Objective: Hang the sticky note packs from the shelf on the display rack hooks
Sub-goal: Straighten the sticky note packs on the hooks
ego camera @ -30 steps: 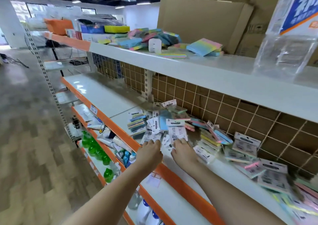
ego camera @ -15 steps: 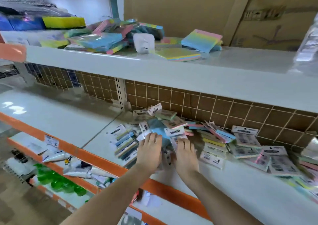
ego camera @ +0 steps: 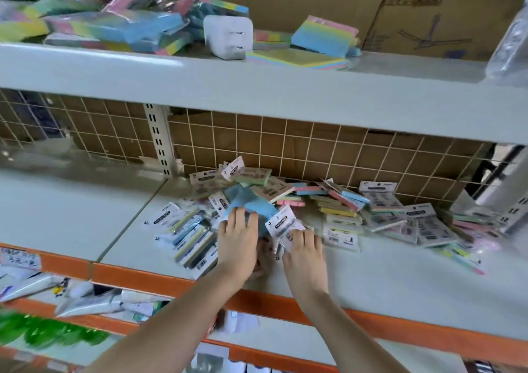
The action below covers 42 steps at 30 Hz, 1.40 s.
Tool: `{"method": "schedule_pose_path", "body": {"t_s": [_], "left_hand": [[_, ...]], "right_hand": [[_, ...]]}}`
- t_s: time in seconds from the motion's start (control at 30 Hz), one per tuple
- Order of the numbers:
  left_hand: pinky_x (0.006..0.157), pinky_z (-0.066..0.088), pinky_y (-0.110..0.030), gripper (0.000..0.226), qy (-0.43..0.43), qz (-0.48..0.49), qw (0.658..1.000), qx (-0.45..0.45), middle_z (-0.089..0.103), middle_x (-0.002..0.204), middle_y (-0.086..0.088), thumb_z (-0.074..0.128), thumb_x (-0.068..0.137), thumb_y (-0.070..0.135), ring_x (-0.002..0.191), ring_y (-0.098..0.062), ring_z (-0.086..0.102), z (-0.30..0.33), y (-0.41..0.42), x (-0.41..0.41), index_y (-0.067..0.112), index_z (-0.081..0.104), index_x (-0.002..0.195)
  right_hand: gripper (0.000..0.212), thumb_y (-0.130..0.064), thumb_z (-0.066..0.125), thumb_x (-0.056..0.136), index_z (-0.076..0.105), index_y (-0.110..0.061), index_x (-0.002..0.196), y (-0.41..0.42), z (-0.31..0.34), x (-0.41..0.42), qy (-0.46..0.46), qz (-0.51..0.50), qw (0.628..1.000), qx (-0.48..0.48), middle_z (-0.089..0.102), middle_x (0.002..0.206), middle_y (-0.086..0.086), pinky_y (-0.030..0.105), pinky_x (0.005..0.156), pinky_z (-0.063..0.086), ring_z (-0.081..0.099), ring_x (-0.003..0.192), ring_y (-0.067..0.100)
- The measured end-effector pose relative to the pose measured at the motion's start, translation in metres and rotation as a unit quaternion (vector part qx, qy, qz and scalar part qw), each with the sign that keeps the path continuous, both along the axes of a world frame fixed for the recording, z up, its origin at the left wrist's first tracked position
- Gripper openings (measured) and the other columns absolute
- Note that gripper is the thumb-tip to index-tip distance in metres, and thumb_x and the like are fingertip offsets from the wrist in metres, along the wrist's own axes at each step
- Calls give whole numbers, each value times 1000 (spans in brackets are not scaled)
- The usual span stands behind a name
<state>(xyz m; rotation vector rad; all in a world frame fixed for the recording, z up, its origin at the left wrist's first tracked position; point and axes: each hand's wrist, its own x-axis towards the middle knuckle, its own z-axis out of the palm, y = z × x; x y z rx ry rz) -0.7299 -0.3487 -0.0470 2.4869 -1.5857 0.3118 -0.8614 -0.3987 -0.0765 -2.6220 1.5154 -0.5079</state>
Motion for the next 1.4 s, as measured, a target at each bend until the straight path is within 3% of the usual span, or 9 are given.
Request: {"method": "schedule_pose_path", "body": {"t_s": [0.23,0.43,0.7,0.83,0.97,1.07,1.13,1.23,1.4], "left_hand": [[98,44,-35,47,31,-20,999,-19,45,133,-9,55,92,25,127,-26,42,2,-6,1,12,39,134],[63,55,-34,30,156,-102,971,-151,66,98,-11,58,92,21,85,-26,65,8,4,-8,10,60,120],[81,49,-32,27,277,-168,904,-278,51,101,-4,60,87,-2,86,-18,56,9,19,-20,8,65,112],[86,41,-11,28,293,-204,881,-311,47,99,1,60,85,-9,89,-6,51,19,23,-46,6,65,108],[87,34,-4,31,270,-261,865,-332,45,101,5,60,82,-12,97,5,46,35,19,-86,5,68,106],[91,38,-7,38,252,-327,852,-321,47,105,-2,60,80,-16,103,6,46,48,14,-124,9,69,107],[84,50,-27,37,240,-360,851,-298,51,104,-5,62,82,-10,97,-10,55,54,9,-150,15,70,109],[73,50,-38,28,168,-401,857,-276,59,98,-10,60,87,9,88,-26,58,65,4,-194,23,69,110],[70,49,-37,24,83,-464,856,-212,64,92,-8,57,85,27,82,-28,63,78,-4,-269,24,75,100]], "right_hand": [[40,-15,44,90,44,-13,130,1,4,0,-56,-14,998,-9,46,124,4,28,99,38,43,114,21],[40,-10,48,93,51,-17,132,5,11,-7,-152,-33,988,3,51,124,4,30,73,53,51,112,21],[17,-15,45,96,49,-18,113,2,27,-46,-393,-95,908,114,50,90,-11,30,60,38,44,66,9],[27,-15,45,96,41,-28,120,-10,48,-87,-460,-134,857,191,53,96,-9,29,53,43,54,66,9],[47,4,43,93,39,-31,124,-17,71,-135,-458,-100,855,222,47,105,-16,13,56,40,55,68,-7],[39,9,41,93,58,-24,106,-17,80,-174,-443,-87,851,268,59,117,4,16,61,43,61,77,21],[21,-5,48,97,65,-19,100,-14,85,-200,-514,-126,777,341,65,115,13,35,75,54,64,96,34],[27,-39,58,93,65,-14,101,-4,98,-244,-597,-159,646,449,72,93,10,38,62,56,70,72,24],[22,-21,66,89,64,-5,104,6,106,-328,-595,-112,690,397,66,96,15,37,72,52,64,84,26]]}}
